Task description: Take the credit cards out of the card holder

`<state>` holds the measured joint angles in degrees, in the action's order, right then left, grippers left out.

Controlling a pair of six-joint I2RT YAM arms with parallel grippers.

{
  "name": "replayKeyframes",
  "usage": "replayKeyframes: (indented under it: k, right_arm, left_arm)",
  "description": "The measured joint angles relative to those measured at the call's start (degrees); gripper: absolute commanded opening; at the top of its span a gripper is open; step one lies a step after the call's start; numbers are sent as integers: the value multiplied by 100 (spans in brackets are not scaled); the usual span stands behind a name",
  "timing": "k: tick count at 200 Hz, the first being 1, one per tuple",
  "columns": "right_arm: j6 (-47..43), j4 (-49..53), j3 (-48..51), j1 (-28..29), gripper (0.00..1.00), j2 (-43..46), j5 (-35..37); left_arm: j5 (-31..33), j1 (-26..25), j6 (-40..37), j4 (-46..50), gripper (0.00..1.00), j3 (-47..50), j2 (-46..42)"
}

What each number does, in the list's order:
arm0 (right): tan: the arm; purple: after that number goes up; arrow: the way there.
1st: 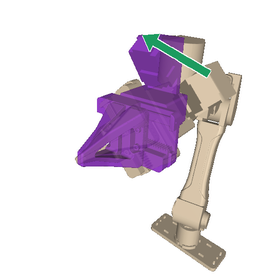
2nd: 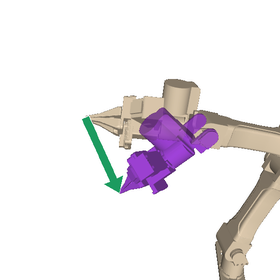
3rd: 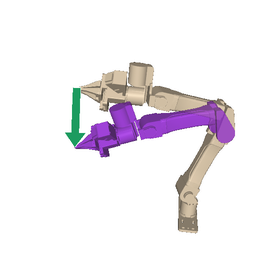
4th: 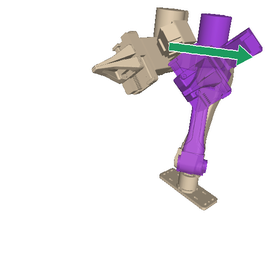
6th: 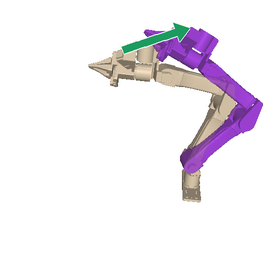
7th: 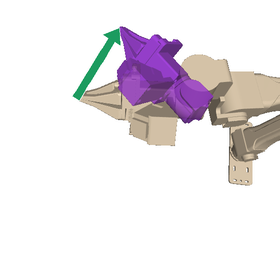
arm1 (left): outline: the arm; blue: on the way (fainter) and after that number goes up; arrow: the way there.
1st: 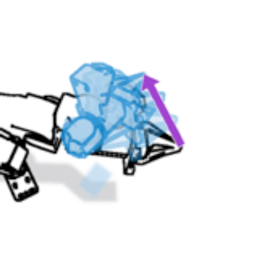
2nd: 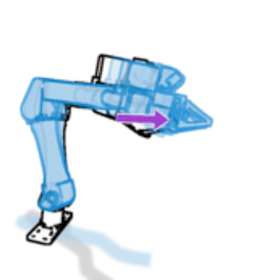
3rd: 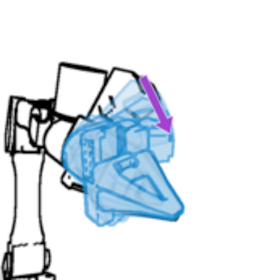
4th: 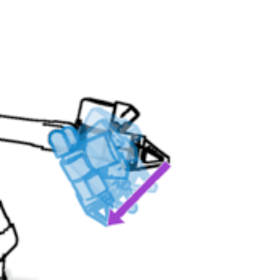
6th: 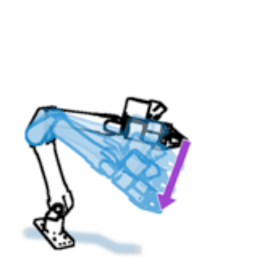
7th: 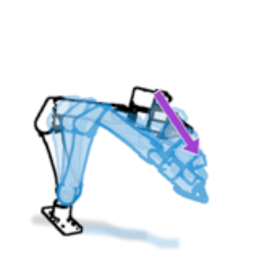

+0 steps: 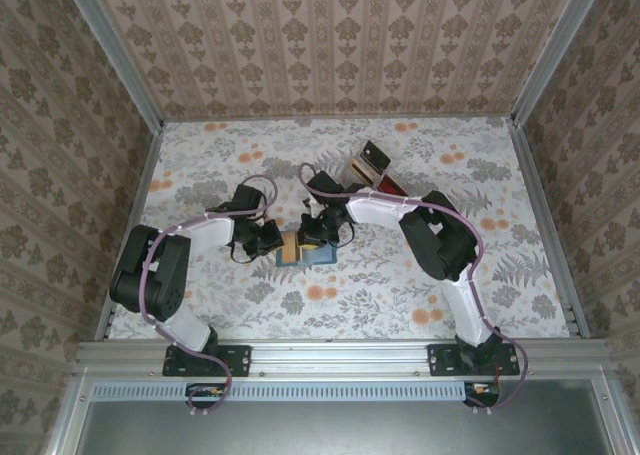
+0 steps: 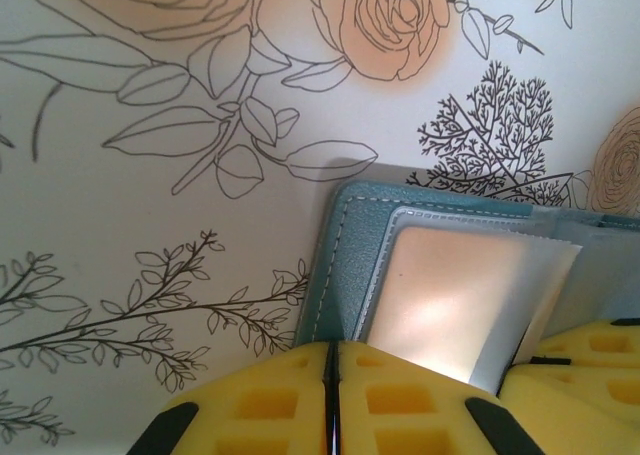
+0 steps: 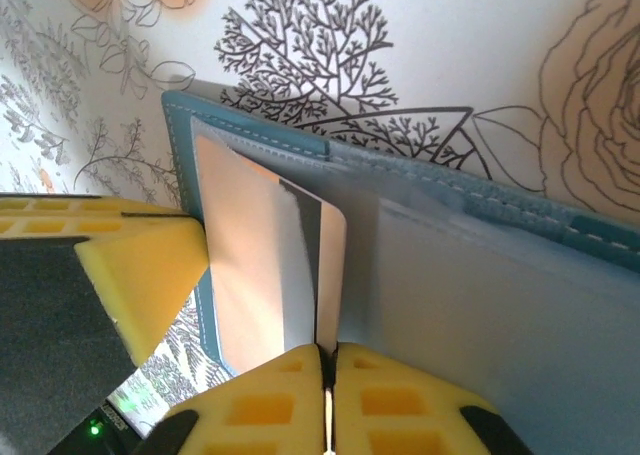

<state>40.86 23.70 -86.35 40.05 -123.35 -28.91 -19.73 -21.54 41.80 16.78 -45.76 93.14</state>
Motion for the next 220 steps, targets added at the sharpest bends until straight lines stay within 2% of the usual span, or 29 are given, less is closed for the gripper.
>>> replayKeyframes:
  k: [29, 128, 176, 220]
  right_arm:
    - [0, -101, 138, -17, 0, 203, 4]
    - [-35, -125, 887, -330, 0, 922, 9]
    - [-66, -400, 1486, -501, 0, 1445, 0]
    - [-168, -894, 1952, -739, 0, 2081, -140]
  left_arm:
    - [-4, 9, 0, -22, 10, 22, -20]
    - [-20, 9, -9, -35, 15, 31, -39]
    - [-85, -13, -173, 129, 30, -33, -155]
    - [-190, -13, -293, 337, 54, -101, -791]
